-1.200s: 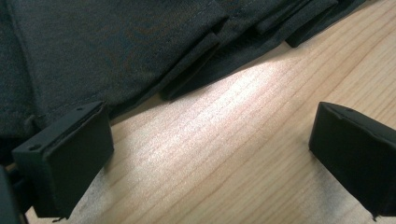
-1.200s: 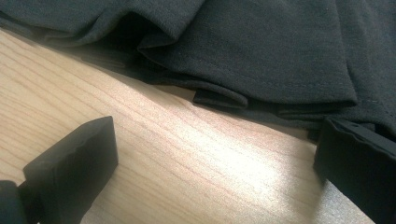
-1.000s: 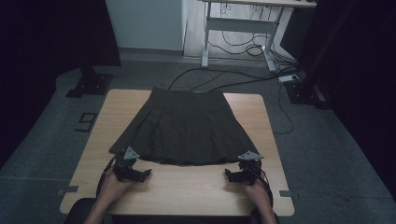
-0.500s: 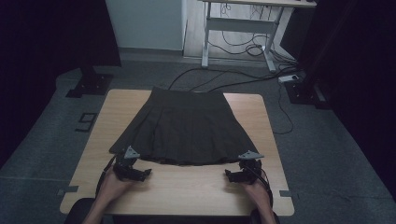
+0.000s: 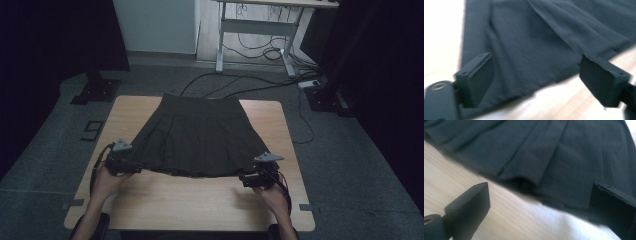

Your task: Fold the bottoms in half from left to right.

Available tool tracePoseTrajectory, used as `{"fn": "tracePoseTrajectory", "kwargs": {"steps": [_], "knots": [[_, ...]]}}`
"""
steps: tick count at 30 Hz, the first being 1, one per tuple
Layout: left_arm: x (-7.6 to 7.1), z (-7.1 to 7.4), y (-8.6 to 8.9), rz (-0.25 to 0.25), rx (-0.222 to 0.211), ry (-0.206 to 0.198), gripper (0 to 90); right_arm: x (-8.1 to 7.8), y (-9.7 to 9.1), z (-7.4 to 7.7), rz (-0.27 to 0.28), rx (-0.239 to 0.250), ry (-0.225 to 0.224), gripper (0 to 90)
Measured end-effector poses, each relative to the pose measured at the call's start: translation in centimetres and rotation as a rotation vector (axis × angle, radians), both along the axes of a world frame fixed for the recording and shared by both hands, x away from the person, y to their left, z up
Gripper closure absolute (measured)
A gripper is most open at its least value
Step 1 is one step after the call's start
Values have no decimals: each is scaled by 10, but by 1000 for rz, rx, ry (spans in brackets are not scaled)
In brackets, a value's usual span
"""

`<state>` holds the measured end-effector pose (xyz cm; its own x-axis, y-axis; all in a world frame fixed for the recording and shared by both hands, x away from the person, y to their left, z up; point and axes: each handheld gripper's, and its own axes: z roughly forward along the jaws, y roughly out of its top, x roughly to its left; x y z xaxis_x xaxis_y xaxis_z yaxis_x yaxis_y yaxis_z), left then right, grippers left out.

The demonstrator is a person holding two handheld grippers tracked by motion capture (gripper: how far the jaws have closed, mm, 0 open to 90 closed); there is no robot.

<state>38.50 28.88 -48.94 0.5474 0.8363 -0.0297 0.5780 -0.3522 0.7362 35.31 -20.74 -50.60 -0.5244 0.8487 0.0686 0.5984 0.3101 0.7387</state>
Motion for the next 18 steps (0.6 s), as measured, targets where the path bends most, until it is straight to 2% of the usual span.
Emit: {"fn": "tracePoseTrajectory", "kwargs": {"steps": [2,3,4,5,7,10,12,13,14,17,18], "knots": [[9,0,4,-1,5,4,213,5,5,5,7,3,-4,112],[9,0,4,-1,5,4,246,5,5,5,7,3,-4,112],[17,-4,6,10,24,9,267,11,10,8,19,1,8,150],[17,-4,6,10,24,9,303,11,10,8,19,1,8,150],[26,-14,11,47,24,24,388,22,17,6,5,5,19,212],[30,-32,16,71,7,54,484,30,21,-3,-12,-11,39,330],[30,-44,15,55,55,93,538,34,20,-13,-22,-30,69,406],[29,-46,14,47,54,80,552,36,20,-19,-19,-44,93,448],[29,-47,14,47,43,89,573,37,19,-25,-17,-65,117,455],[28,-46,11,41,58,87,631,38,19,-30,-20,-85,98,489],[26,-46,8,38,54,89,637,39,20,-29,-19,-111,103,514]]}}
